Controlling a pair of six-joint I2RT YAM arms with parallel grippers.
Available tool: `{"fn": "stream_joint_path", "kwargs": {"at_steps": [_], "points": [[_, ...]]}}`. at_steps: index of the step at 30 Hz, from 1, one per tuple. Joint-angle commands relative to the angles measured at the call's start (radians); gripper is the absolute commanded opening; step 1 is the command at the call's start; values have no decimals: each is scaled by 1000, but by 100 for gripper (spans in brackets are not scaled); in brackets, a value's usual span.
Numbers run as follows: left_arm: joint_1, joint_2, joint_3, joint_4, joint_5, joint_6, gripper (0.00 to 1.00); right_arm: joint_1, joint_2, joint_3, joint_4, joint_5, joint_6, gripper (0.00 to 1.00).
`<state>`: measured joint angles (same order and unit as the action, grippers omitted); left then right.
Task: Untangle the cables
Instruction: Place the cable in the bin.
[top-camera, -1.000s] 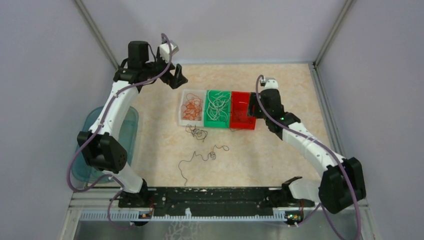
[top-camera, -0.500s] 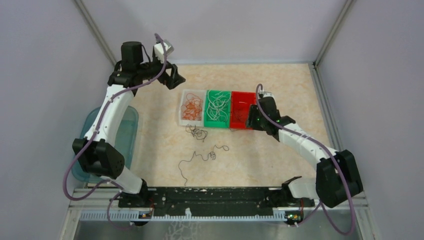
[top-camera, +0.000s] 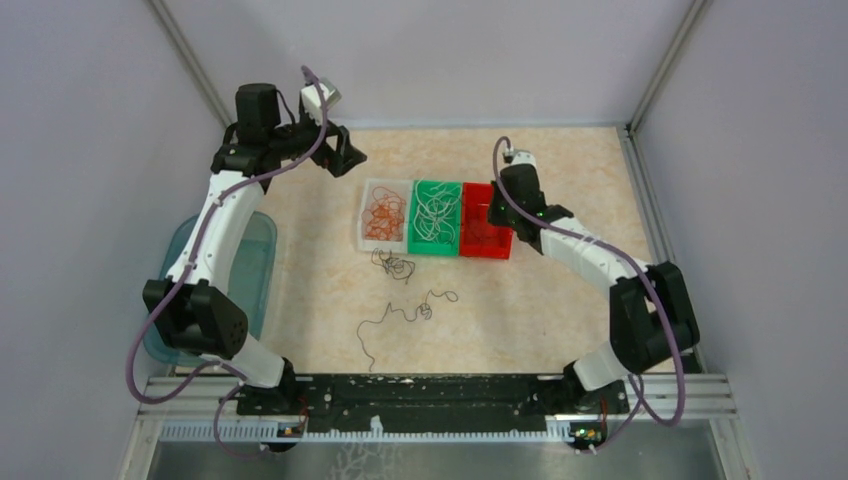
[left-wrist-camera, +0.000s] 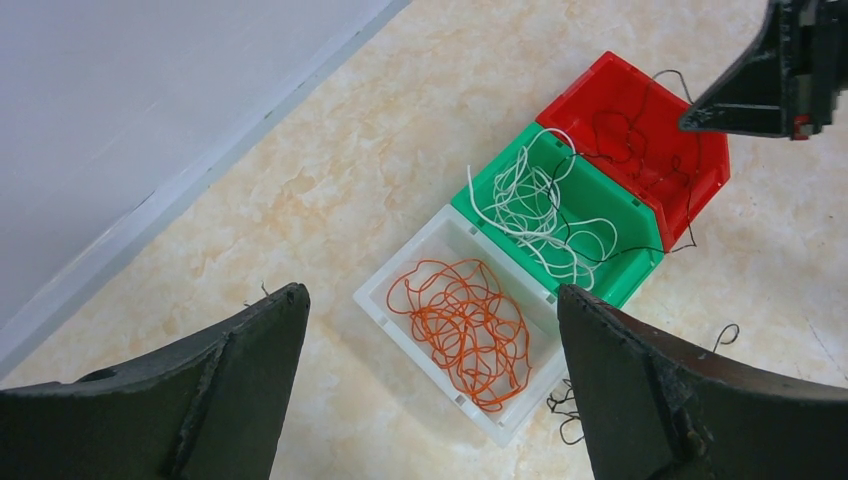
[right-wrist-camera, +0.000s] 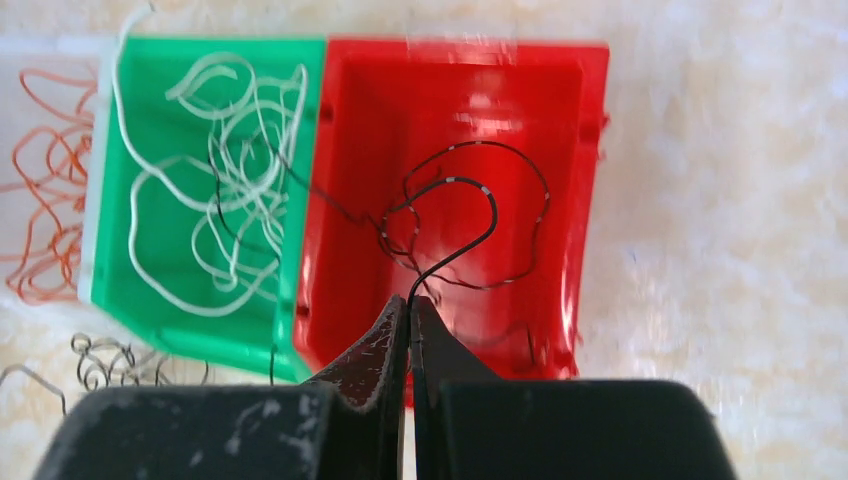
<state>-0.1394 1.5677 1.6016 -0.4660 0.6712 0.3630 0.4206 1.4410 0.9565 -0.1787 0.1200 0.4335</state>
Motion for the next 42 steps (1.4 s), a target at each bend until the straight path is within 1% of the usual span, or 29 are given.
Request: {"fn": "stream_joint_path", "kwargs": {"at_steps": [1,6,11,18,21,24,25,27,29,35,38,42], "points": [[12,-37,-14,40,25,-17,99,-6,126,136,86,51,-85,0],[14,-41,-23,46,27,-20,99,-6,300,229,91,95,-156,0],[23,-41,-28,46,25,-15,98,-6,398,258,116,118,-197,0],[28,-41,-38,53,27,-22,99,-1,480,252,172,141,-245,0],[30,-41,-40,56,28,-25,98,14,483,246,185,163,-266,0],[31,-39,-40,56,28,-28,98,17,438,223,205,176,-268,9],[30,-38,-40,56,28,-27,98,17,416,214,214,176,-268,13],[31,-38,-42,55,27,-26,98,17,358,216,211,167,-268,25],[31,-38,-43,55,24,-23,98,21,317,227,199,158,-270,31],[38,-40,-34,53,28,-24,99,23,254,261,148,140,-308,40],[41,-42,-34,54,28,-24,99,23,251,298,102,136,-314,42],[45,-44,-37,54,31,-22,98,23,229,305,98,135,-318,46]]}}
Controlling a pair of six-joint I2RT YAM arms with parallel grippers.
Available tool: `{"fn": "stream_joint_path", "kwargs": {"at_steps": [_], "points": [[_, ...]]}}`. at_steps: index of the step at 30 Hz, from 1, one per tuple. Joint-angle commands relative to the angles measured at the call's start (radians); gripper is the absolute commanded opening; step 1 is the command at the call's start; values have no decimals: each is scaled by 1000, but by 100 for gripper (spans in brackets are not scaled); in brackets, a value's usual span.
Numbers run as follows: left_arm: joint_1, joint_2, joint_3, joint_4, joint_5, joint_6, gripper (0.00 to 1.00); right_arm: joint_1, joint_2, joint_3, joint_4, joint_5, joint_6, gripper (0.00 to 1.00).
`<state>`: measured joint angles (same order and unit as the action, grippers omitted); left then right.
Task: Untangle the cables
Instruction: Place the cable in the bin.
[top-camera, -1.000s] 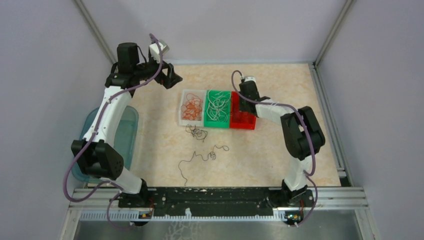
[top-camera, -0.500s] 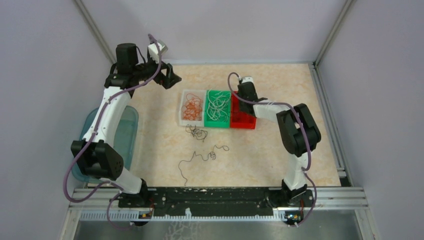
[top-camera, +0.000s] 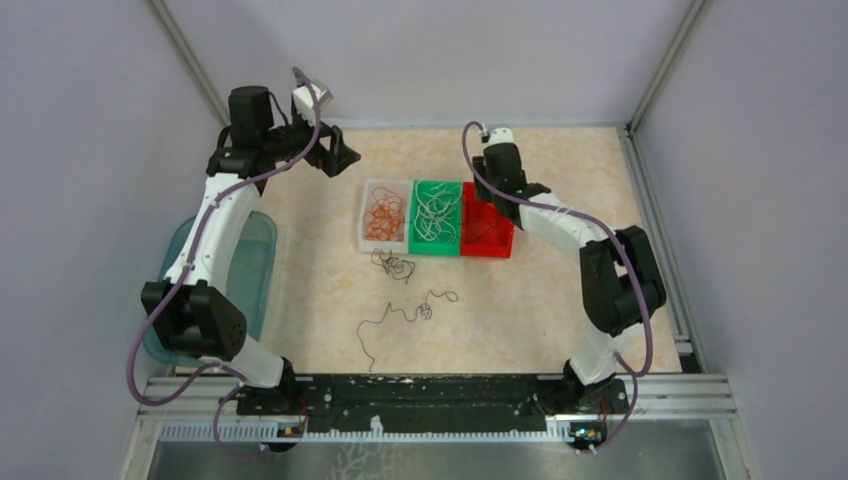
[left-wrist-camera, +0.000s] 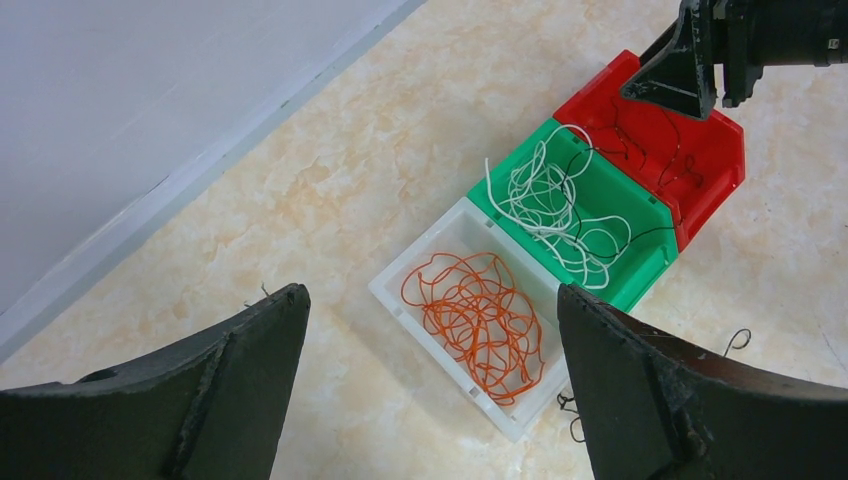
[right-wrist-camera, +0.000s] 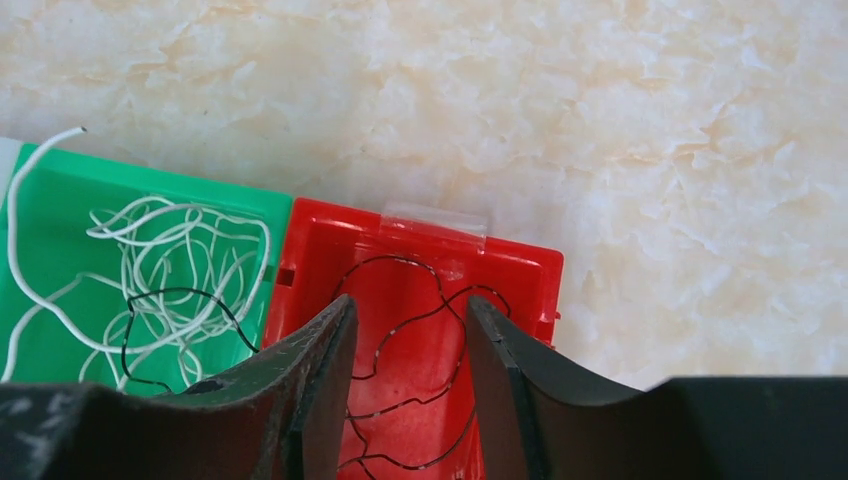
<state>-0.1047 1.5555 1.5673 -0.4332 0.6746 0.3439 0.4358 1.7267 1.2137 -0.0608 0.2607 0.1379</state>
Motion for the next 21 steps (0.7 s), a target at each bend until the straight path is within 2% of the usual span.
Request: {"fn": "stream_joint_path", "kwargs": {"at_steps": [1,4,7,13,21], "points": [[11,-32,-3,21,28,-2,98,7,-60,51,-22,-10,-25,46],[15,-34,-6,21,28,-2,99,23,-103,52,-4,-59,-18,46],[18,-31,-7,23,29,-4,99,108,-95,94,-32,11,-55,47],[25,-33,-17,34,29,-10,99,212,9,145,-57,108,2,42],[43,-35,-23,42,37,-9,99,232,136,213,-87,43,109,38]]}}
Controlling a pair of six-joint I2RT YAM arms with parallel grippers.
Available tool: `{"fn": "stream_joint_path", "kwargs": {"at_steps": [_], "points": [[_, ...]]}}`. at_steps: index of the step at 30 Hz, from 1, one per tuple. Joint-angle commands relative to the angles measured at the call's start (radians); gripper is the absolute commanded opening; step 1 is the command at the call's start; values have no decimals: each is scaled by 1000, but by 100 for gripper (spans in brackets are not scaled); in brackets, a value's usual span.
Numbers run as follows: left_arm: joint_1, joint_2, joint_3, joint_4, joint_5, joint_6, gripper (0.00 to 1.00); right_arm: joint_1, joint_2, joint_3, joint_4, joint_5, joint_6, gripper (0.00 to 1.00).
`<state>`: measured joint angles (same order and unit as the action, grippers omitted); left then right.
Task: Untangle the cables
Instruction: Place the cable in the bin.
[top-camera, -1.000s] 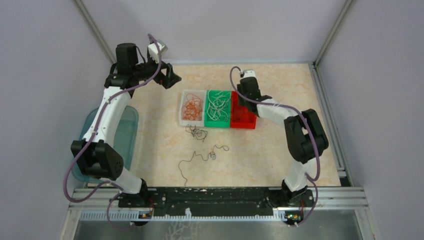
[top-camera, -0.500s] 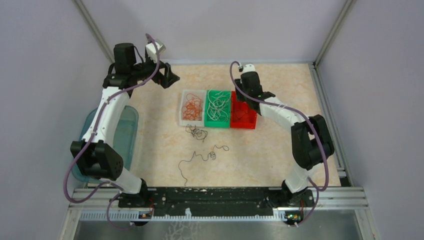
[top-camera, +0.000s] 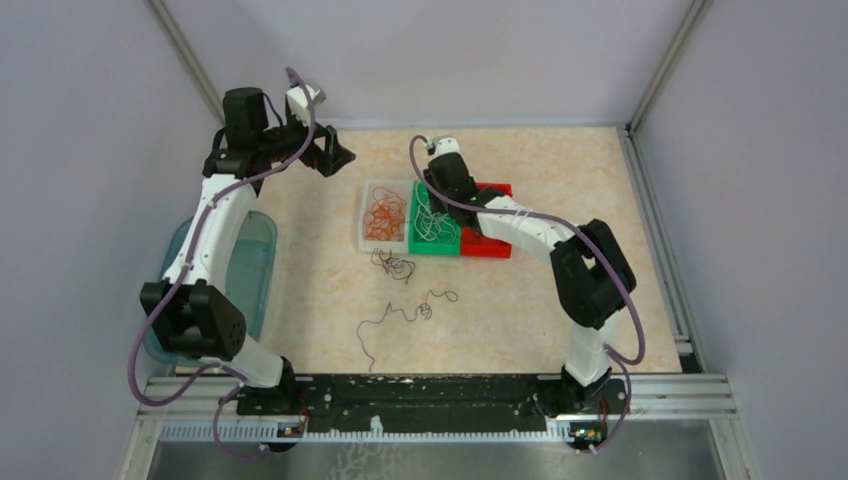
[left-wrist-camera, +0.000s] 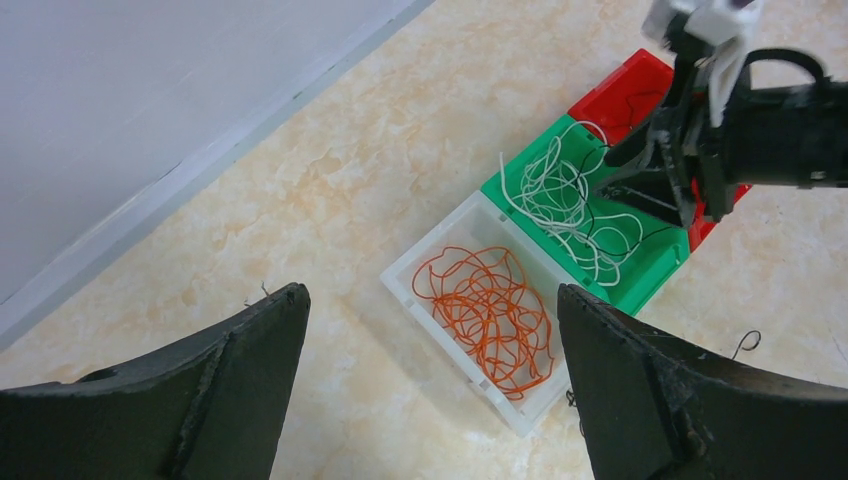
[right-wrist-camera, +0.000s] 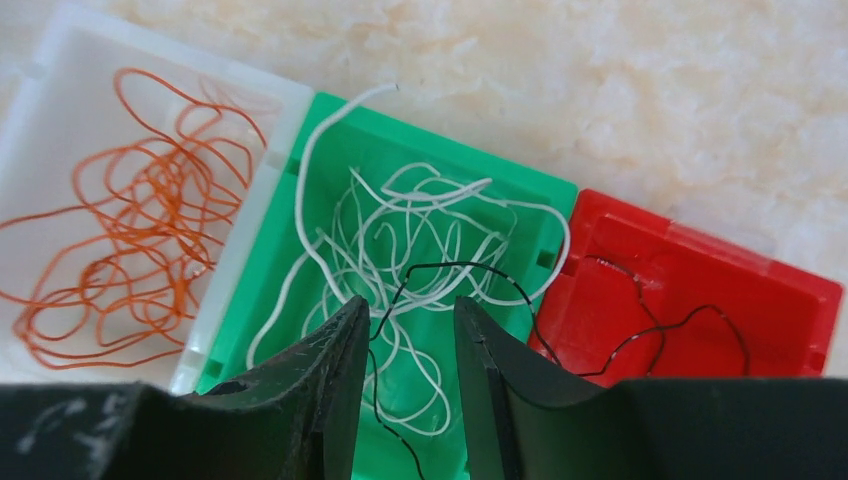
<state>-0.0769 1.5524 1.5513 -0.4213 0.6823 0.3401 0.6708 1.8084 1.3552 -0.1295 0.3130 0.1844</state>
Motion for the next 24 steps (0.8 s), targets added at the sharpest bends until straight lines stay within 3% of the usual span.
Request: {"fn": "stream_joint_path", "kwargs": {"at_steps": [1,12,20,24], "points": [[17,-32,-8,32,31,-6,99,0,70,82,-25,-12,66,37],[38,-30,-15,42,44,-12,99,14,164,110,4,19,78,37],[56,-32,-19,45,51,-12,99,15,215,164,-8,41,70,26],[59,-33,-22,46,53,-11,99,13,194,159,-4,41,66,11]]}}
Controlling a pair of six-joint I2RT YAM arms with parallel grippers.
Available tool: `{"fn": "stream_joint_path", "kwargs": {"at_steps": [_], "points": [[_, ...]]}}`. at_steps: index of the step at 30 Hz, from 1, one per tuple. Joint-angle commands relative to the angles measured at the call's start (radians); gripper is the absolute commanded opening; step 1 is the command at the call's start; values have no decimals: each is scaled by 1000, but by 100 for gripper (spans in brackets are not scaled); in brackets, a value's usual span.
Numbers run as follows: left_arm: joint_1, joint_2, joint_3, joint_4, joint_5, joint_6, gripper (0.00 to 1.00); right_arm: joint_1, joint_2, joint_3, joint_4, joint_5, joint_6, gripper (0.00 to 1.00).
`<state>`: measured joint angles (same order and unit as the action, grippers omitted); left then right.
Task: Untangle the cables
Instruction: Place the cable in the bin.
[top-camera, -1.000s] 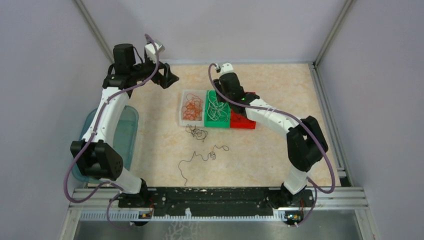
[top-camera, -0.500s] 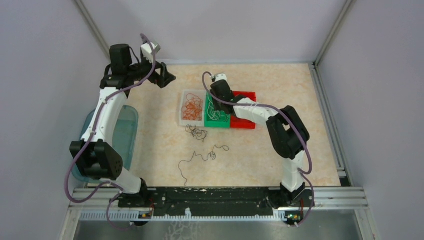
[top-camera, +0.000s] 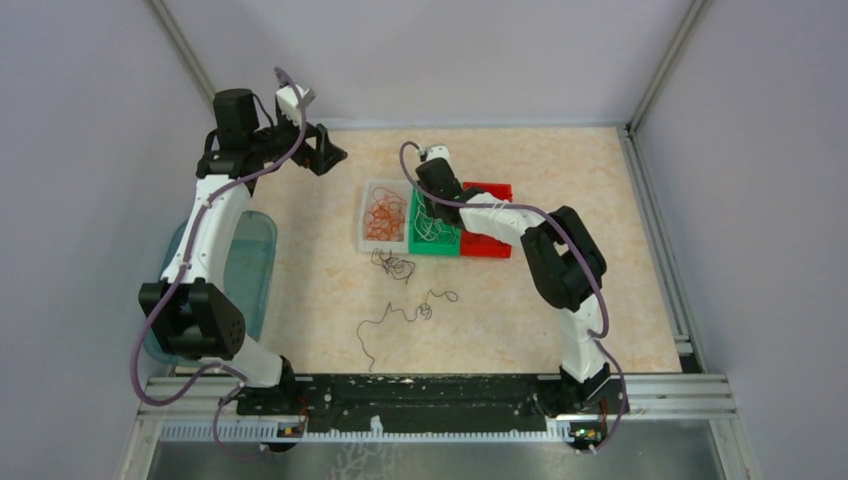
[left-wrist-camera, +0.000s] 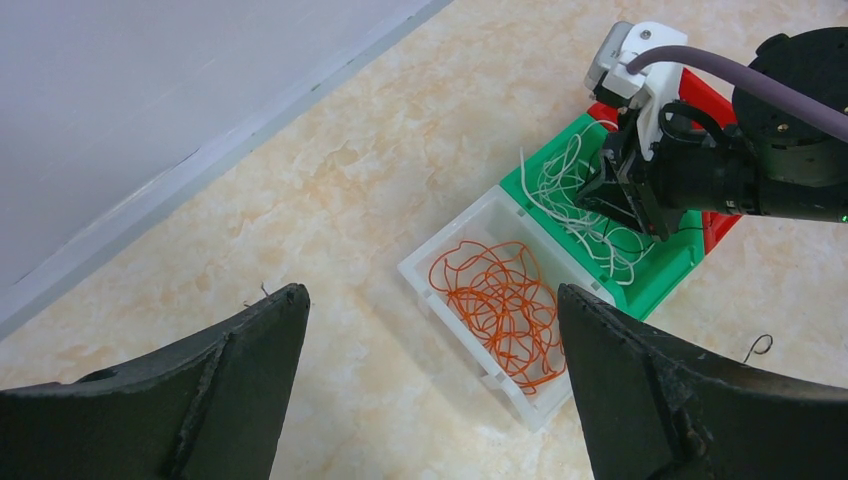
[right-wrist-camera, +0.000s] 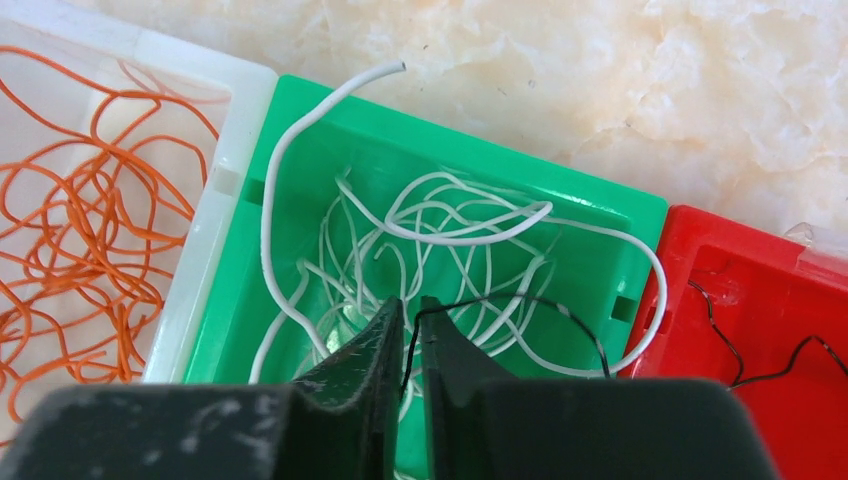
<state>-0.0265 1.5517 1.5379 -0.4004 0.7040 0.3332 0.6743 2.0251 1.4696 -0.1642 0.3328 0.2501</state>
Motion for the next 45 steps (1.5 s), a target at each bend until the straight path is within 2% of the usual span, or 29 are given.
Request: {"fn": "stream_joint_path", "kwargs": {"at_steps": [1,3,11,22,32,45], "points": [[9,-33,-10,25,31,-5,99,10,-36,39,32,22,0,7],[10,-33,-9,27,31,-5,99,10,-61,32,38,26,-4,0],[12,-40,-10,27,31,-9,99,-12,-185,-9,43,25,-25,0],[11,-39,-1,26,27,-15,99,-148,-361,-157,75,-80,20,0],[12,-35,11,20,30,-23,99,-214,-333,-271,115,-109,1,0],[13,-35,19,3,29,-10,99,-216,-127,-188,128,-100,-34,0]]}}
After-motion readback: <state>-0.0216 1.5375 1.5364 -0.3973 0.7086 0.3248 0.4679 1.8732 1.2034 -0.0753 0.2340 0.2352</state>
